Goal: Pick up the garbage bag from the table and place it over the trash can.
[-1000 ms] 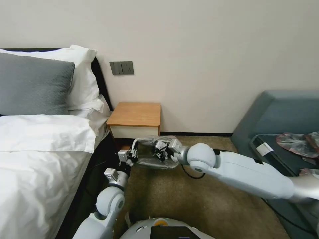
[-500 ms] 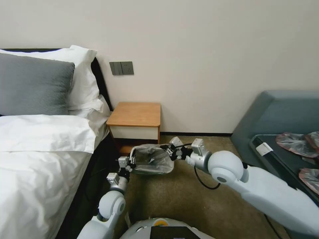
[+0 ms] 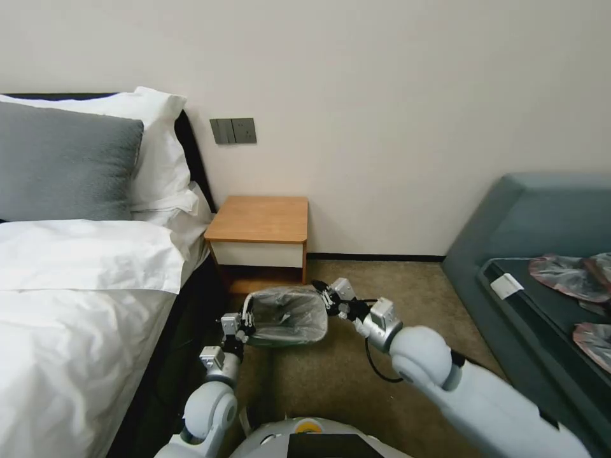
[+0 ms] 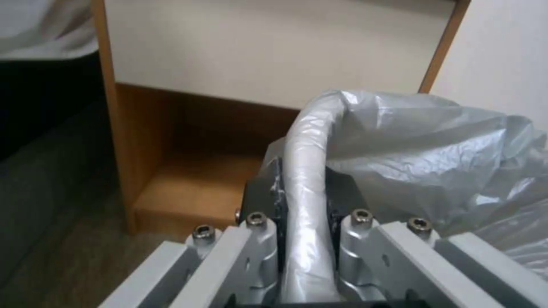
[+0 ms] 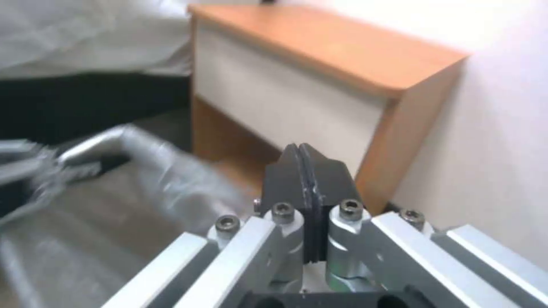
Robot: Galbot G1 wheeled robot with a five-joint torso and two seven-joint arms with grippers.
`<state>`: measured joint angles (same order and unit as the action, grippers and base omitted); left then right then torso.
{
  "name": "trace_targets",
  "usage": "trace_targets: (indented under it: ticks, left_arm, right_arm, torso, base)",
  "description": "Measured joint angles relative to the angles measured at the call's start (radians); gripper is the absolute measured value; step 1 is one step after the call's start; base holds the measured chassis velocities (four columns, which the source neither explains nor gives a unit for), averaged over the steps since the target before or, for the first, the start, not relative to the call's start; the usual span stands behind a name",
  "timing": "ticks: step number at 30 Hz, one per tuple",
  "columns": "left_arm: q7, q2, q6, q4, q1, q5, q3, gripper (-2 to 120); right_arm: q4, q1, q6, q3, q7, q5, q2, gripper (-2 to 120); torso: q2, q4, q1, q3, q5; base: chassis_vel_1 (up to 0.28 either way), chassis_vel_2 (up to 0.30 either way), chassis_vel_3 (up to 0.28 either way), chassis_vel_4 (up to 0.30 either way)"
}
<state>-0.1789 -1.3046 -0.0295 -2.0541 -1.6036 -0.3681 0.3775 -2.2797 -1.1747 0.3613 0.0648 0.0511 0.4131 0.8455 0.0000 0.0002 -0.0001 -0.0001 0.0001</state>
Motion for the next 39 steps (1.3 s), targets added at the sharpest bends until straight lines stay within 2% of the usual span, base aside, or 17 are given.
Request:
trace_targets:
  ticks: [2, 3, 7, 10, 11, 12, 16, 17, 21, 23, 24, 28, 29, 33, 39]
  left_arm:
    - [0.001, 0.001, 0.007, 0.003, -0.019, 0.002, -0.001, 7]
    - [0.001, 0.001, 0.007, 0.003, -0.019, 0.002, -0.001, 7]
    - [-0.002, 0.002, 0.018, 0.003, -0.069, 0.009, -0.008, 7]
    - [-0.004, 0.002, 0.020, -0.004, -0.092, 0.010, -0.012, 7]
    - [-0.004, 0.001, 0.023, -0.006, -0.101, 0.014, -0.015, 7]
    - [-0.004, 0.001, 0.023, -0.006, -0.101, 0.014, -0.015, 7]
    - [-0.018, -0.010, 0.038, -0.004, -0.131, 0.061, -0.030, 7]
    - [-0.018, -0.010, 0.038, -0.004, -0.131, 0.061, -0.030, 7]
    - [-0.036, -0.019, 0.043, 0.001, -0.138, 0.081, -0.052, 7]
    - [-0.049, -0.023, 0.045, 0.007, -0.140, 0.093, -0.071, 7]
    - [-0.049, -0.023, 0.045, 0.007, -0.140, 0.093, -0.071, 7]
    - [-0.067, -0.026, 0.049, 0.023, -0.145, 0.112, -0.102, 7]
    - [-0.067, -0.026, 0.049, 0.023, -0.145, 0.112, -0.102, 7]
    - [-0.059, -0.026, 0.048, 0.034, -0.143, 0.125, -0.111, 7]
    - [-0.034, -0.020, 0.045, 0.039, -0.133, 0.131, -0.100, 7]
  right_arm:
    - [-0.006, -0.085, -0.037, 0.053, -0.020, -0.083, 0.063, 0]
    - [-0.006, -0.085, -0.037, 0.053, -0.020, -0.083, 0.063, 0]
    - [-0.045, -0.210, -0.079, 0.135, -0.041, -0.170, 0.170, 0]
    - [-0.059, -0.238, -0.093, 0.149, -0.035, -0.202, 0.195, 0]
    - [-0.062, -0.247, -0.102, 0.153, -0.032, -0.215, 0.204, 5]
    - [-0.062, -0.247, -0.102, 0.153, -0.032, -0.215, 0.204, 5]
    - [-0.072, -0.292, -0.126, 0.178, -0.022, -0.252, 0.264, 25]
    - [-0.072, -0.292, -0.126, 0.178, -0.022, -0.252, 0.264, 25]
    - [-0.081, -0.321, -0.131, 0.201, -0.017, -0.266, 0.302, 39]
    - [-0.086, -0.327, -0.131, 0.212, -0.017, -0.267, 0.304, 50]
    - [-0.086, -0.327, -0.131, 0.212, -0.017, -0.267, 0.304, 50]
    - [-0.095, -0.324, -0.128, 0.230, -0.017, -0.262, 0.298, 67]
    - [-0.095, -0.324, -0.128, 0.230, -0.017, -0.262, 0.298, 67]
    - [-0.101, -0.327, -0.125, 0.233, -0.017, -0.260, 0.298, 87]
    - [-0.104, -0.340, -0.125, 0.230, -0.016, -0.262, 0.303, 100]
  torso:
    - [0.000, -0.0003, 0.000, 0.000, 0.0001]
    - [0.000, -0.0003, 0.000, 0.000, 0.0001]
    - [0.000, -0.0003, 0.000, 0.000, -0.0002]
    - [0.000, -0.0002, 0.000, 0.000, -0.0003]
    - [0.000, 0.0000, 0.000, 0.000, -0.0001]
    - [0.000, 0.0000, 0.000, 0.000, -0.0001]
    - [0.000, -0.0001, 0.000, 0.000, 0.0000]
    - [0.000, -0.0001, 0.000, 0.000, 0.0000]
    - [0.000, -0.0004, 0.000, 0.000, 0.0000]
    - [0.000, -0.0002, 0.000, 0.000, 0.0000]
    - [0.000, -0.0002, 0.000, 0.000, 0.0000]
    - [0.000, -0.0001, 0.000, 0.000, 0.0000]
    - [0.000, -0.0001, 0.000, 0.000, 0.0000]
    - [0.000, -0.0002, 0.000, 0.000, -0.0001]
    - [0.000, -0.0003, 0.000, 0.000, -0.0002]
  base:
    - [0.000, 0.000, 0.000, 0.000]
    - [0.000, 0.000, 0.000, 0.000]
    - [0.000, 0.000, 0.000, 0.000]
    - [0.000, 0.000, 0.000, 0.000]
    - [0.000, 0.000, 0.000, 0.000]
    - [0.000, 0.000, 0.000, 0.000]
    - [0.000, 0.000, 0.000, 0.000]
    - [0.000, 0.000, 0.000, 0.000]
    - [0.000, 0.000, 0.000, 0.000]
    - [0.000, 0.000, 0.000, 0.000]
    - [0.000, 0.000, 0.000, 0.000]
    - [0.000, 0.000, 0.000, 0.000]
    - [0.000, 0.000, 0.000, 0.000]
    - [0.000, 0.000, 0.000, 0.000]
    - [0.000, 0.000, 0.000, 0.000]
